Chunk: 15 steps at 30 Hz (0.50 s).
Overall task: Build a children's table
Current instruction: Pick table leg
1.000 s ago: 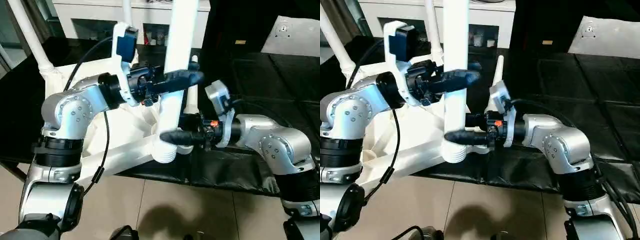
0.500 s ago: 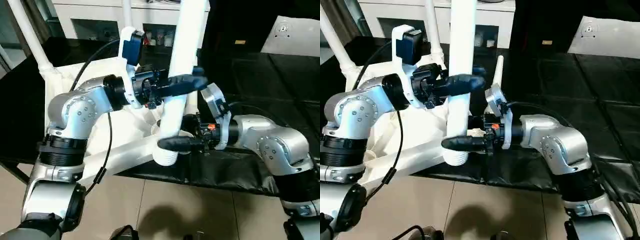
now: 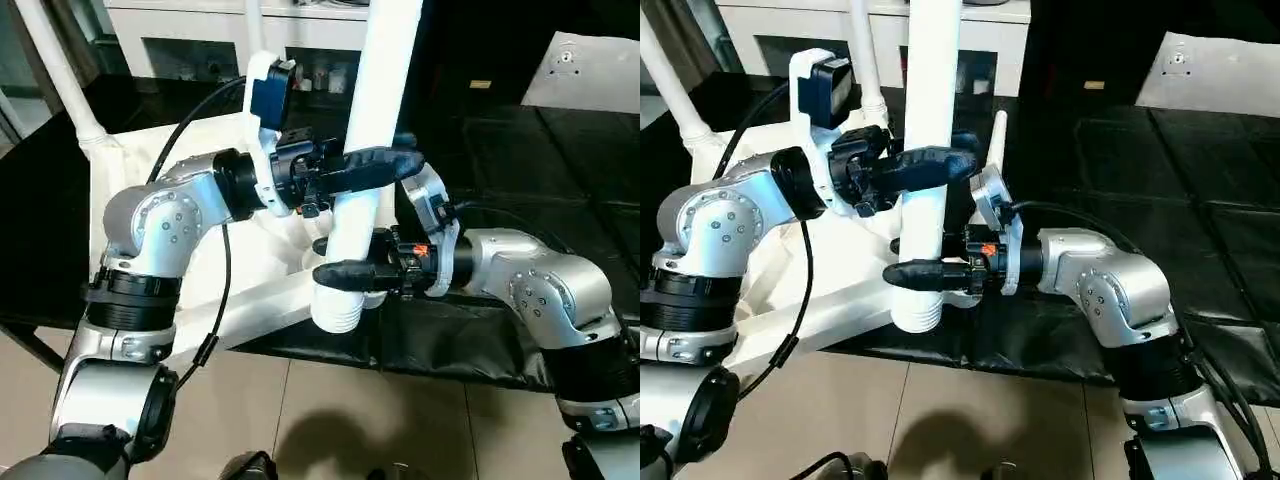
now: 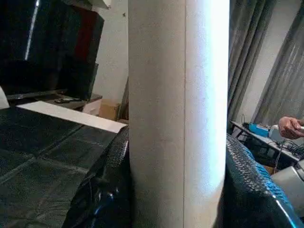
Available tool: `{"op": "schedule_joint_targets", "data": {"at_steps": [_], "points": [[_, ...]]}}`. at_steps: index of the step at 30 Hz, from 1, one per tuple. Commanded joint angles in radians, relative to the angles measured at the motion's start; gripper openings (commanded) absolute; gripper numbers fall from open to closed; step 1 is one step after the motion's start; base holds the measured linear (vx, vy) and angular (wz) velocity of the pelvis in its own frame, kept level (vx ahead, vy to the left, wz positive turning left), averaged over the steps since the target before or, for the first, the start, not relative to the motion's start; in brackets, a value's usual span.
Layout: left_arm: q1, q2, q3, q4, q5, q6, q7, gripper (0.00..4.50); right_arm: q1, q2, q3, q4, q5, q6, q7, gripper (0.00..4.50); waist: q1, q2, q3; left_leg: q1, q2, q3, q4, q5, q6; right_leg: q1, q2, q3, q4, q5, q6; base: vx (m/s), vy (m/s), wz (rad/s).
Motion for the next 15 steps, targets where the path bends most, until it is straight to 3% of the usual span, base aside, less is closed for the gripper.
{"op": "schedule_joint_targets", "data": {"at_steps": [1, 3, 4, 5, 7, 8, 9, 15], "points": [[-0.032, 0.000, 0.011, -0.001, 0.018, -0.015, 0.030, 1.80, -0.018, 0.006, 0.018, 0.000, 0.002, 0.005, 0.017, 1.93, 0.002, 0.003, -0.090, 0.012, 0.021, -0.007, -0.061, -0.137, 0.019, 0.064, -0.061, 0.036, -0.070, -0.136, -0.223, 0.000, 0.000, 0.00], [-0.033, -0.002, 0.014, 0.003, 0.026, -0.017, 0.048, 1.80, -0.016, 0.010, 0.021, 0.001, -0.002, 0.001, 0.014, 1.91, 0.002, 0.003, -0.090, 0.011, 0.021, -0.006, -0.060, -0.138, 0.021, 0.064, -0.061, 0.036, -0.070, -0.133, -0.226, 0.000, 0.000, 0.00], [-0.035, -0.007, 0.018, 0.004, 0.030, -0.018, 0.067, 1.80, -0.014, 0.012, 0.023, 0.002, -0.005, -0.004, 0.013, 1.91, 0.003, 0.013, -0.090, 0.011, 0.021, -0.008, -0.060, -0.144, 0.018, 0.063, -0.061, 0.035, -0.071, -0.137, -0.225, 0.000, 0.000, 0.00], [-0.038, -0.016, 0.028, 0.006, 0.024, -0.012, 0.087, 1.80, -0.012, 0.014, 0.025, 0.002, -0.008, -0.007, 0.010, 1.91, 0.002, 0.008, -0.091, 0.011, 0.022, -0.008, -0.060, -0.147, 0.016, 0.065, -0.061, 0.036, -0.070, -0.131, -0.228, 0.000, 0.000, 0.00], [-0.040, -0.032, 0.046, 0.003, -0.001, 0.005, 0.110, 1.80, -0.008, 0.018, 0.025, 0.000, -0.011, -0.012, 0.005, 1.89, 0.003, 0.011, -0.091, 0.012, 0.021, -0.007, -0.059, -0.145, 0.018, 0.064, -0.060, 0.035, -0.071, -0.120, -0.232, 0.000, 0.000, 0.00], [-0.040, -0.038, 0.052, -0.001, -0.013, 0.012, 0.114, 2.36, -0.005, 0.019, 0.025, 0.000, -0.012, -0.014, 0.003, 1.89, 0.004, 0.010, -0.091, 0.012, 0.021, -0.007, -0.059, -0.146, 0.019, 0.065, -0.061, 0.035, -0.071, -0.120, -0.233, 0.000, 0.000, 0.00], [-0.033, -0.041, 0.044, -0.026, -0.009, -0.004, 0.108, 2.50, -0.002, 0.022, 0.025, -0.003, -0.011, -0.015, -0.001, 1.89, 0.004, 0.010, -0.092, 0.011, 0.020, -0.008, -0.059, -0.145, 0.021, 0.066, -0.060, 0.034, -0.070, -0.123, -0.233, 0.000, 0.000, 0.00], [-0.011, -0.106, 0.029, -0.128, -0.042, 0.007, 0.182, 2.92, 0.020, 0.043, 0.039, -0.006, -0.032, -0.036, -0.026, 1.88, 0.003, 0.009, -0.090, 0.009, 0.022, -0.008, -0.060, -0.153, 0.025, 0.066, -0.061, 0.034, -0.073, -0.135, -0.233, 0.000, 0.000, 0.00]]}}
